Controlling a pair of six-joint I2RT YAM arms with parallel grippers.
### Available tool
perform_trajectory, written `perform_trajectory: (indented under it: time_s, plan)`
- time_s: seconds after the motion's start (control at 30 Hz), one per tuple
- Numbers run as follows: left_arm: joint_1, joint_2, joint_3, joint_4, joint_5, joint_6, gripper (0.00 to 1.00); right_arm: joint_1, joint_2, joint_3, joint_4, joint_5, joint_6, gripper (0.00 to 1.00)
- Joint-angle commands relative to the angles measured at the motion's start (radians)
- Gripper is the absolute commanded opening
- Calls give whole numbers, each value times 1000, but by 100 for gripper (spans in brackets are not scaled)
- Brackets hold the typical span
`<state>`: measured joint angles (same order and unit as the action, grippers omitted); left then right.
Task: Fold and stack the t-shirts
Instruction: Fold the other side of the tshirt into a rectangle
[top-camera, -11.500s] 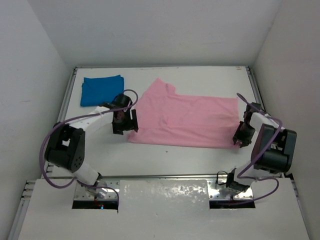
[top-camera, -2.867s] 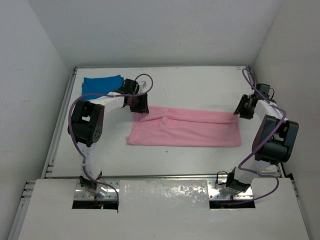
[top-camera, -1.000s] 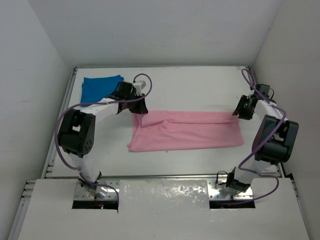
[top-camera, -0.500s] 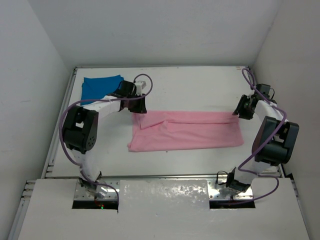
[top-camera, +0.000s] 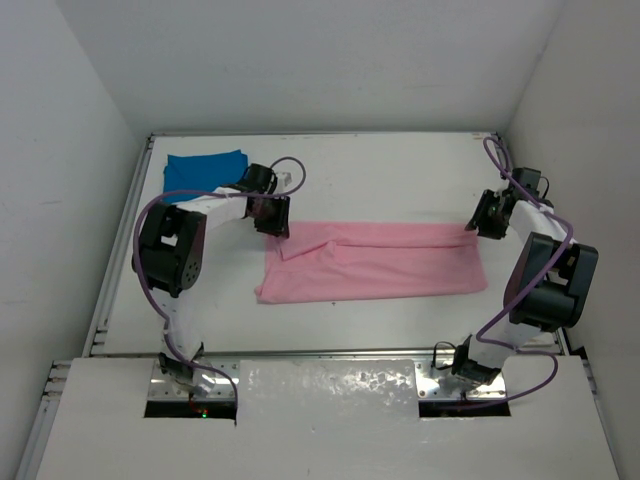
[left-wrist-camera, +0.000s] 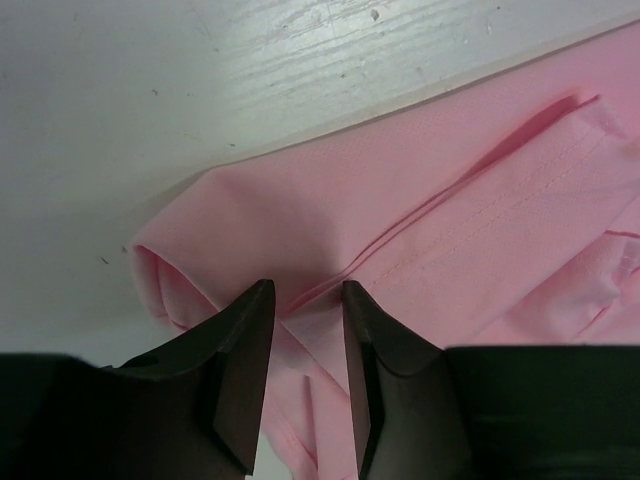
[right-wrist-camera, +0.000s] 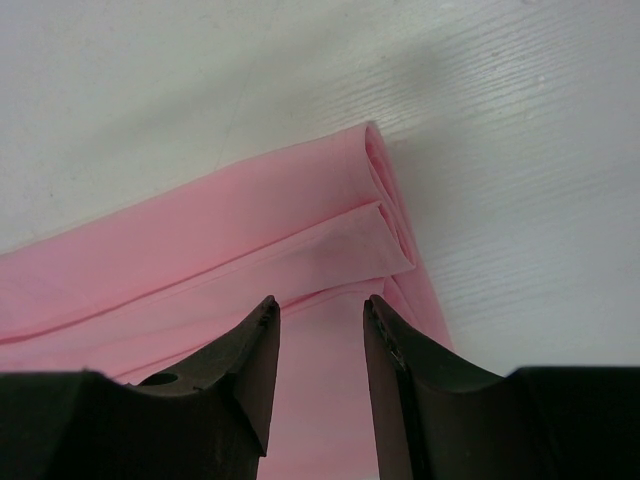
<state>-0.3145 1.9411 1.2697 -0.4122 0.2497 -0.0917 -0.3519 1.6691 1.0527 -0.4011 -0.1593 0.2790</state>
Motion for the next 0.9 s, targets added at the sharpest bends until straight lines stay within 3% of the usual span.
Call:
perform_trajectory:
  time_s: [0.0, 0.13, 0.43, 0.87]
  plan:
    - [-8, -2, 30, -31, -15, -3, 32, -4, -29, 9, 11, -2, -14, 38]
    - [-6, -4, 34, -34, -10, 30, 29, -4, -31, 1, 16, -6, -12, 38]
    - [-9, -70, -52, 55, 141, -3, 5, -4, -22, 6, 12, -6, -12, 38]
    - [-47, -237, -164, 188, 224, 26, 1, -4, -23, -5, 19, -51, -8, 38]
